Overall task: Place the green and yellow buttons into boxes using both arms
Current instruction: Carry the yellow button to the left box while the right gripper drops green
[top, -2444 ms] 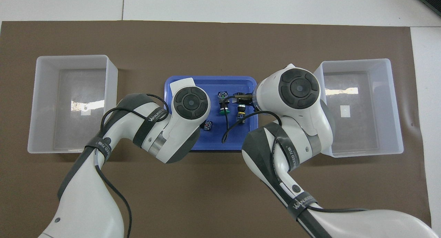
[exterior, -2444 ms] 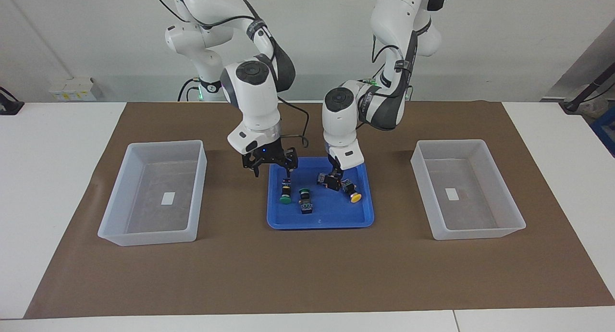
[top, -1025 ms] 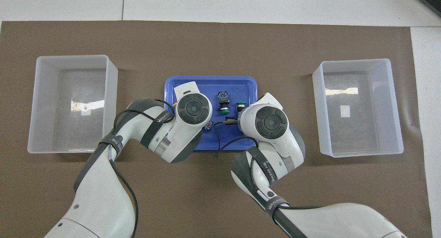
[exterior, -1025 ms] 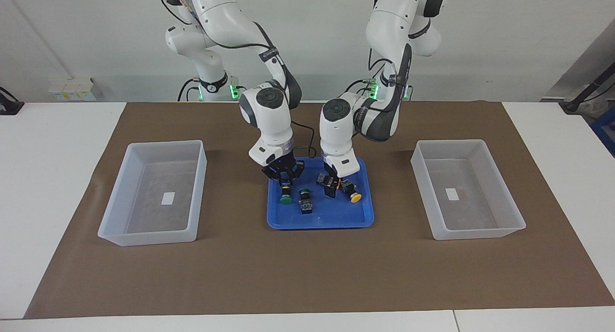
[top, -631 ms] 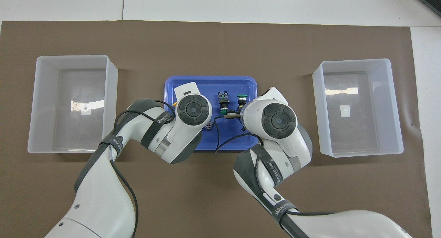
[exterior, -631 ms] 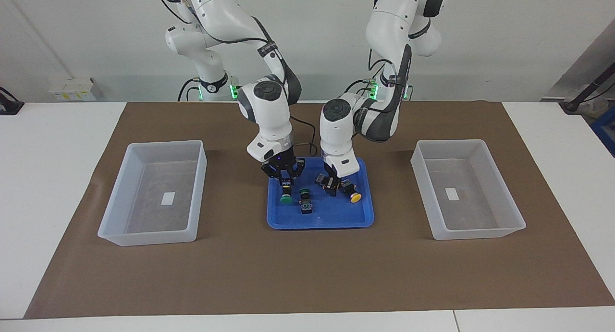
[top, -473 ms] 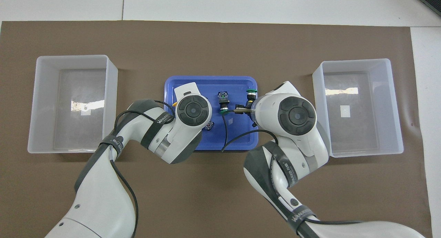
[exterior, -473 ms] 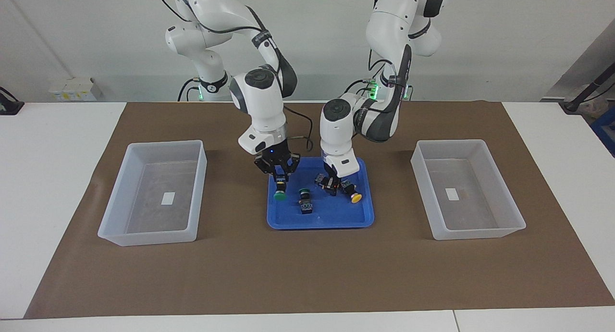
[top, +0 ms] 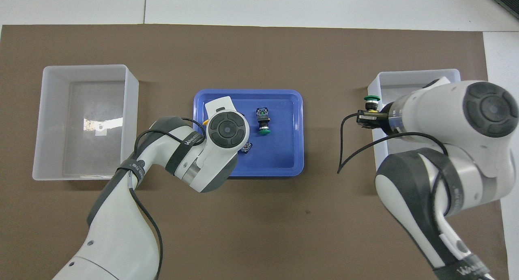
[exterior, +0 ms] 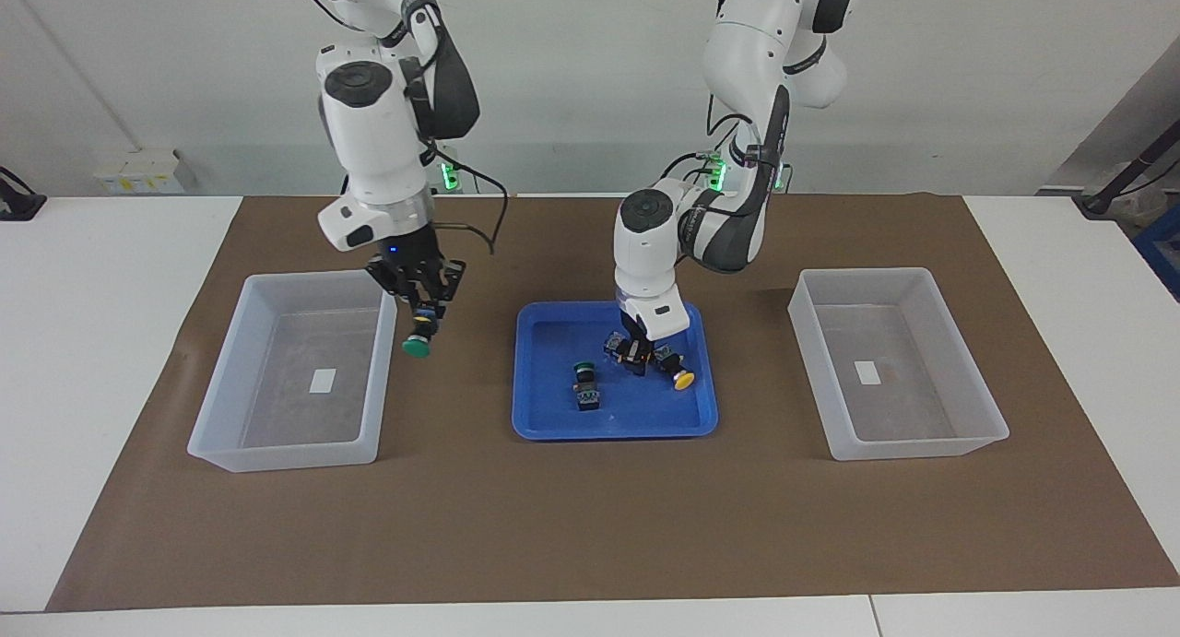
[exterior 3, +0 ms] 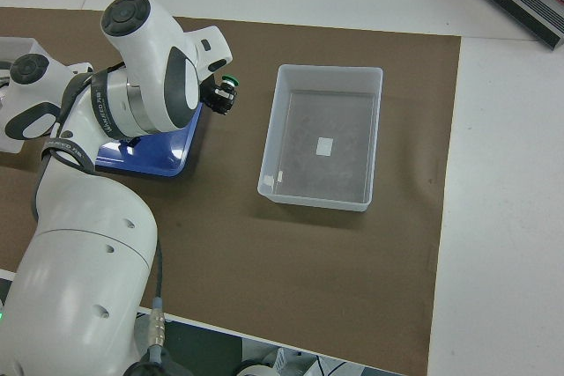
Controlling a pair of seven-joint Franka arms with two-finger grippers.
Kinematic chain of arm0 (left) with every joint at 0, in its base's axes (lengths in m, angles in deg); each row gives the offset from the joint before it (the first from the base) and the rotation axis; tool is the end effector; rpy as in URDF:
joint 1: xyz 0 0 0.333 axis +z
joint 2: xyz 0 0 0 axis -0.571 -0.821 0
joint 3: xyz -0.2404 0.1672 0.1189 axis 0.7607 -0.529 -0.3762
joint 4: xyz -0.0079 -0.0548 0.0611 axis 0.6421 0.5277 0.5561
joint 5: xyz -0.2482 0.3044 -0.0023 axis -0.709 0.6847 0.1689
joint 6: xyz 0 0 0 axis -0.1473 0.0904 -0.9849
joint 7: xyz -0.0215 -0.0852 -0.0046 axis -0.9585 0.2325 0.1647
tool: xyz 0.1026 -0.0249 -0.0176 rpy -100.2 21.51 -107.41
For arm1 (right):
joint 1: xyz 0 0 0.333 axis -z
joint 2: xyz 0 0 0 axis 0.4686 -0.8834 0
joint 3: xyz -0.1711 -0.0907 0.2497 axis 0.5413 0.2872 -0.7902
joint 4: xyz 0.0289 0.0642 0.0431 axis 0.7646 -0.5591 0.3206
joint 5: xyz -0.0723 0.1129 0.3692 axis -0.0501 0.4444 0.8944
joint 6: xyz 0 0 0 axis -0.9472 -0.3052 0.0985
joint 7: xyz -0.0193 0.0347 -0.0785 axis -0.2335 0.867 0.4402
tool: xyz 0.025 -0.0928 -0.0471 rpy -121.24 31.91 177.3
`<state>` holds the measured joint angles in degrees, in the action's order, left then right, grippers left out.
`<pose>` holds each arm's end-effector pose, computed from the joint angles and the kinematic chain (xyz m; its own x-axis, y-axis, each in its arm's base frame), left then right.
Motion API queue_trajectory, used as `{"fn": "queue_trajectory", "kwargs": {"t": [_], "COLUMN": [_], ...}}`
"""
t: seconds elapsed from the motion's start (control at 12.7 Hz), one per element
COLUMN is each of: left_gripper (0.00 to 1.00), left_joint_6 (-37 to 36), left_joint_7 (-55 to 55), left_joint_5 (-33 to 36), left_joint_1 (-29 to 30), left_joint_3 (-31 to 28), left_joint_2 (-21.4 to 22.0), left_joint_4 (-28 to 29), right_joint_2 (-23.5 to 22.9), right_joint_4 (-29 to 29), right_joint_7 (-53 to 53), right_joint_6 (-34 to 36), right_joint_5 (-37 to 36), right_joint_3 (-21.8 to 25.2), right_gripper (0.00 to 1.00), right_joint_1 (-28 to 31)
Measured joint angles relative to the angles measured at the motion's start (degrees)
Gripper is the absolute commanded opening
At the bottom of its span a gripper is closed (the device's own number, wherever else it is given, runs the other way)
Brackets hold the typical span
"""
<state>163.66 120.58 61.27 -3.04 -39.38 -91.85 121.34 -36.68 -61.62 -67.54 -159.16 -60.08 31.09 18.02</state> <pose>0.5263 -0.3732 0.3033 0.4782 0.8718 0.1065 0.8697 -0.4869 0.0807 0.5552 0.1006 0.4819 0.9778 -0.1533 0.1428 -0.1512 -0.9882 -0.0252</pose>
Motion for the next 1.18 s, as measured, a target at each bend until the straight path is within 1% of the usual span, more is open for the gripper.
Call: {"fn": "queue_trajectory", "kwargs": {"t": [0.16, 0.32, 0.47, 0.63, 0.71, 0.87, 1.02, 1.1, 1.18], "left_gripper": [0.00, 0.00, 0.00, 0.00, 0.00, 0.00, 0.00, 0.00, 0.00], "left_joint_6": [-2.41, -5.14, -7.19, -10.36, -13.40, -22.18, -28.36, -30.31, -32.13], "left_joint_7": [-0.22, -0.41, -0.61, -2.56, -5.62, -13.46, -19.32, -22.57, -26.12], "left_joint_5": [0.00, 0.00, 0.00, -0.98, -3.24, -7.49, -8.50, -9.07, -9.67], "left_joint_1": [0.07, 0.20, 1.15, 3.94, 5.93, 9.62, 12.58, 13.91, 15.08], "left_joint_3": [-0.23, -0.51, -0.57, -0.33, -0.21, -0.30, -0.25, -0.24, -0.24], "left_joint_2": [0.02, 0.03, 0.06, 0.37, 0.95, 2.43, 3.51, 3.96, 4.23], "left_joint_4": [-1.99, -5.17, -8.15, -11.75, -14.16, -19.50, -22.44, -23.06, -23.44], "right_joint_2": [0.31, 0.10, -0.43, -1.35, -2.10, -3.99, -5.70, -6.41, -7.04], "right_joint_4": [-1.13, -3.21, -6.57, -9.84, -11.03, -12.48, -13.94, -14.62, -15.06], "right_joint_7": [8.55, 13.49, 16.18, 19.50, 21.12, 22.84, 22.92, 22.94, 22.98], "right_joint_6": [0.04, -0.90, -4.42, -8.49, -10.13, -12.45, -15.15, -16.40, -17.26], "right_joint_5": [0.01, 0.01, 0.01, 0.01, 0.01, 0.01, 0.01, 0.01, 0.01], "right_joint_3": [0.09, 0.13, 0.12, 0.12, 0.13, 0.15, 0.14, 0.14, 0.14], "right_gripper": [0.00, 0.00, 0.00, 0.00, 0.00, 0.00, 0.00, 0.08, 0.30], "right_joint_1": [5.53, 9.09, 11.47, 14.19, 15.78, 18.19, 19.00, 19.15, 19.32]}}
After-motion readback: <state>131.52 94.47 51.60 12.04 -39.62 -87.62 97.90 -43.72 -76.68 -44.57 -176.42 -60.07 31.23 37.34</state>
